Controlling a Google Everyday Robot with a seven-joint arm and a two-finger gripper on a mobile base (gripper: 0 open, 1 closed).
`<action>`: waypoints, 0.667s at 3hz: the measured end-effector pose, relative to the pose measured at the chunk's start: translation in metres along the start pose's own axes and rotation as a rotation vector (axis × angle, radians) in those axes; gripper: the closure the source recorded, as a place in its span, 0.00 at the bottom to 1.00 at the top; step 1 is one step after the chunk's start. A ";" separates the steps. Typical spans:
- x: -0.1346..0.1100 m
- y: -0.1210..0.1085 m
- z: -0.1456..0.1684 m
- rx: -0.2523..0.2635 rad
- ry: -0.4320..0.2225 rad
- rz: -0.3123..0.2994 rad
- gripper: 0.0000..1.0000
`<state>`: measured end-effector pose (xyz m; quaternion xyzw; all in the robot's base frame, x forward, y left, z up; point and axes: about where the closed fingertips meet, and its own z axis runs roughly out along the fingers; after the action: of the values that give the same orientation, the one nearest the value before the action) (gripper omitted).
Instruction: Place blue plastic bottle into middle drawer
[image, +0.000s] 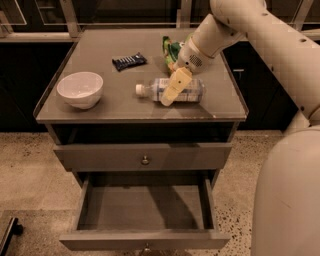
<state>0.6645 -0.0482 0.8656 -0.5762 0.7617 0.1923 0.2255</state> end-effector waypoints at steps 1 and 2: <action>0.014 0.001 0.016 -0.016 0.012 0.039 0.00; 0.014 0.001 0.017 -0.018 0.013 0.040 0.20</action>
Offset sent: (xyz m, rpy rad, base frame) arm -0.0022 -0.0018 -0.0186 -0.0024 0.0336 -0.0205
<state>0.6617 -0.0499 0.8435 -0.5639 0.7728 0.1999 0.2117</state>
